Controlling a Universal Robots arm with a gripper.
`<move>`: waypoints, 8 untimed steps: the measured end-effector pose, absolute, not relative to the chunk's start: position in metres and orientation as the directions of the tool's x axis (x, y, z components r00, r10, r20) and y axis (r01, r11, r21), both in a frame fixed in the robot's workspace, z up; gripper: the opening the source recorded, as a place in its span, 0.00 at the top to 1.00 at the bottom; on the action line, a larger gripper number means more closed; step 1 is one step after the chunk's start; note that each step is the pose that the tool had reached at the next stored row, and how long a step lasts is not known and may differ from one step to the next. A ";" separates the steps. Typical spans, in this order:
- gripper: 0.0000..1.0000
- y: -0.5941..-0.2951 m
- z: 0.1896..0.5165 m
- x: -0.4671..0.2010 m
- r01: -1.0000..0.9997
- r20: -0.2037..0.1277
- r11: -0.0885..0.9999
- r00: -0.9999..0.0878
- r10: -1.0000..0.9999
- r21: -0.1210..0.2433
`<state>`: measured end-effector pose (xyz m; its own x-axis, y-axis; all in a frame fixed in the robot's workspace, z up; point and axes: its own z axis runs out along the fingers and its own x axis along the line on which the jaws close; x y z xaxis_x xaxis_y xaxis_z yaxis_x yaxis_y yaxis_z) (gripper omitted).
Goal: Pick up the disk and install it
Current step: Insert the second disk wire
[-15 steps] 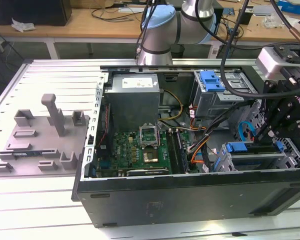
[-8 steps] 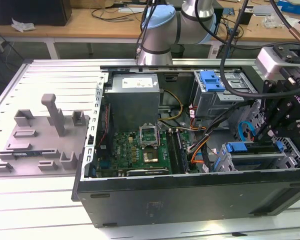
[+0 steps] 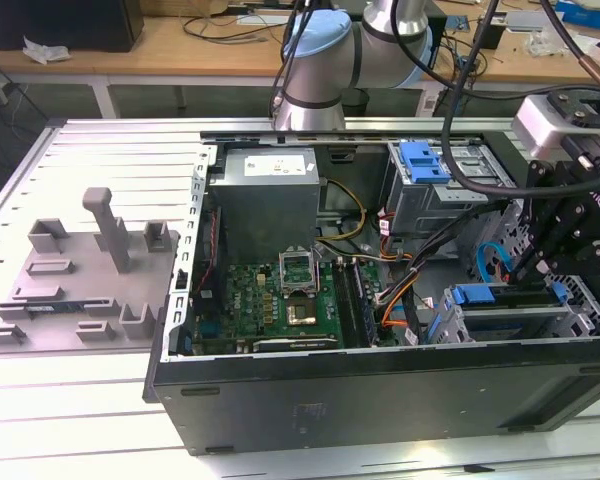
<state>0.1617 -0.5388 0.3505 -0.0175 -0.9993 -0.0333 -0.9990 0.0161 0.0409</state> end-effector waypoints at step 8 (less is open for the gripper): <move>0.84 -0.539 0.348 0.162 -0.999 -0.033 0.016 -0.017 -0.999 0.041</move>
